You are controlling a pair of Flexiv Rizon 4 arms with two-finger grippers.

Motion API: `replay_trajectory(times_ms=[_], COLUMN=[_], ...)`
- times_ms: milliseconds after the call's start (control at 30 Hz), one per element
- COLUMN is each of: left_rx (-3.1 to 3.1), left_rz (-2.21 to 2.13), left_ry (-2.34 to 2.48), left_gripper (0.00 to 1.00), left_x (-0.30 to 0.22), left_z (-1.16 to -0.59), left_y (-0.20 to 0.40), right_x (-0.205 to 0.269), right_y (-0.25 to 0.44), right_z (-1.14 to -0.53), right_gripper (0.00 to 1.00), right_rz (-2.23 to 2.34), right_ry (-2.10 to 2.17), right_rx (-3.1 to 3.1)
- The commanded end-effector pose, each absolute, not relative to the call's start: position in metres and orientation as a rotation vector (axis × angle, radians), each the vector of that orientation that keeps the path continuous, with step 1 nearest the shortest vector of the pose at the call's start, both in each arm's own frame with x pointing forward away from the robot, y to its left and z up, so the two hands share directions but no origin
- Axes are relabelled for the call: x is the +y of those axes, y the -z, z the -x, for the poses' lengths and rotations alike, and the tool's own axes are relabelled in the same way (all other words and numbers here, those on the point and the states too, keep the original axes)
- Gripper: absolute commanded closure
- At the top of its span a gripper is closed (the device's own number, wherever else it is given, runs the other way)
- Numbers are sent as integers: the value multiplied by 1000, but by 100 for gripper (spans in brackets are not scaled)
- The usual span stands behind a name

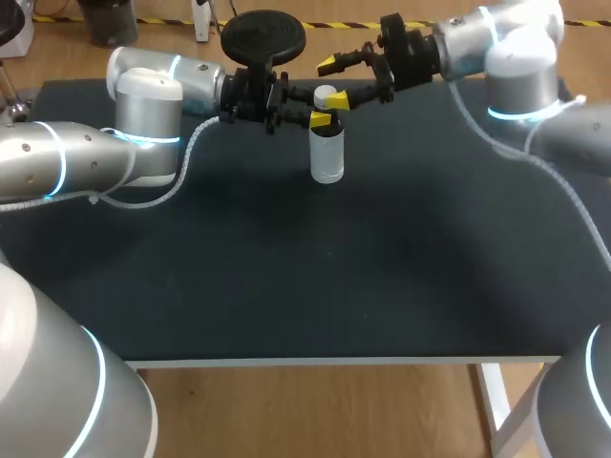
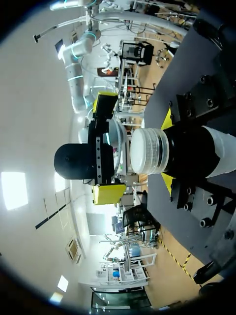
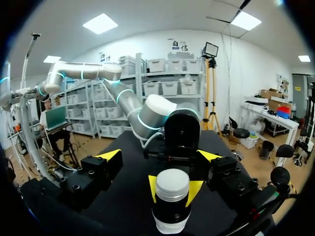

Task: Unscrew the bottle cap

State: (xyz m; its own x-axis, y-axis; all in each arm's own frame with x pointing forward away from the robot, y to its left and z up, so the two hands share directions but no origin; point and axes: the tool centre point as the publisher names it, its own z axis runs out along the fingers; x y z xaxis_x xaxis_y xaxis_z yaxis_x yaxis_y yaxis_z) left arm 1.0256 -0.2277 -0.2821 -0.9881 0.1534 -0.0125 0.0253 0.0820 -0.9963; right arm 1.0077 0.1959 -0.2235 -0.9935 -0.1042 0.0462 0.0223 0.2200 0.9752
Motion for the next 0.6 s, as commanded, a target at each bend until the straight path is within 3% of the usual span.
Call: replay_trajectory(times_ms=[33, 600], left_rx=[-2235, -2235], left_rz=[190, 190], left_ry=[-2055, -2055], left_gripper=[100, 100], left_x=[-227, -227], left_z=[-1027, -1027], left_y=[282, 282], right_x=[200, 201], right_y=[220, 233], right_z=[-999, -1012], right_gripper=[0, 0], right_rz=[951, 1042], right_ry=[2232, 2236], right_rx=[-2837, -2750])
